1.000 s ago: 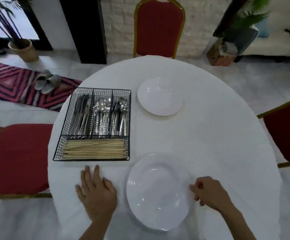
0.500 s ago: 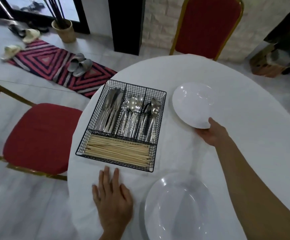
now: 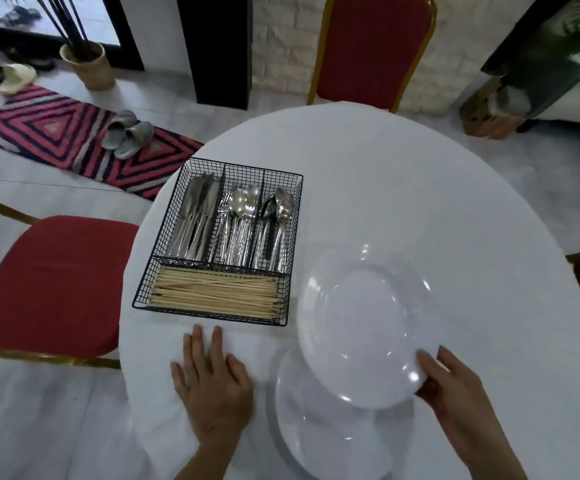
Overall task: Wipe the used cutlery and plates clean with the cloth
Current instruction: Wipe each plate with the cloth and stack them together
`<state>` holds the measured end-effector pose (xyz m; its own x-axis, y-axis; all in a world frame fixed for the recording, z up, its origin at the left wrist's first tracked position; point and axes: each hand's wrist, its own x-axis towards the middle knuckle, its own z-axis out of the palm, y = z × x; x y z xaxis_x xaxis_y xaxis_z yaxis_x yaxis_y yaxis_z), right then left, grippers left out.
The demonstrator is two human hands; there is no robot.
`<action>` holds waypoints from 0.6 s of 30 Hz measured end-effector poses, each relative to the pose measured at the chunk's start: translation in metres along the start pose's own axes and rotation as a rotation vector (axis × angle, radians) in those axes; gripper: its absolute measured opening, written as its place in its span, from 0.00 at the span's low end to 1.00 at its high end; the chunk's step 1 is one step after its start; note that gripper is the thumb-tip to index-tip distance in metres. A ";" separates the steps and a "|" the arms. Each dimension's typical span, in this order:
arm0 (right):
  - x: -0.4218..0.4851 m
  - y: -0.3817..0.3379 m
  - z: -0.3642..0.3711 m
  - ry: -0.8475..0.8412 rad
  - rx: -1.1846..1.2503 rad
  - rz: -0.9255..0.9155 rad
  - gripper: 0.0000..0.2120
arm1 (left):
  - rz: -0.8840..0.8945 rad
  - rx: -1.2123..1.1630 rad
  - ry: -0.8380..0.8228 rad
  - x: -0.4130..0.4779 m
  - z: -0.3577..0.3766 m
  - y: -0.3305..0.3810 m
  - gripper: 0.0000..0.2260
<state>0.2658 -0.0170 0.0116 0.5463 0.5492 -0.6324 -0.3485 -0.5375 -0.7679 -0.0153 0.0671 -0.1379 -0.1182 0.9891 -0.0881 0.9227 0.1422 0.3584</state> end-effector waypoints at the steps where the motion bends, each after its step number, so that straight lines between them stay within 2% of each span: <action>1: -0.012 0.011 -0.004 -0.006 -0.021 0.015 0.11 | 0.002 0.003 -0.009 0.000 -0.001 0.000 0.28; 7: -0.032 0.056 -0.016 -0.017 -0.124 0.051 0.09 | 0.015 0.011 -0.030 -0.003 -0.007 0.003 0.27; 13: -0.028 0.078 -0.024 0.008 -0.275 -0.031 0.07 | 0.042 -0.010 -0.079 -0.005 -0.009 0.001 0.26; 16: -0.030 0.088 -0.033 0.074 -0.385 -0.087 0.06 | -0.001 -0.075 -0.183 -0.004 -0.018 0.008 0.21; 18: -0.030 0.097 -0.034 0.148 -0.534 -0.134 0.08 | 0.009 -0.205 -0.250 -0.015 -0.030 0.023 0.21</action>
<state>0.2416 -0.1076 -0.0401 0.6739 0.5594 -0.4826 0.1429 -0.7396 -0.6578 -0.0032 0.0570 -0.1003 0.0066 0.9536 -0.3010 0.8273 0.1639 0.5374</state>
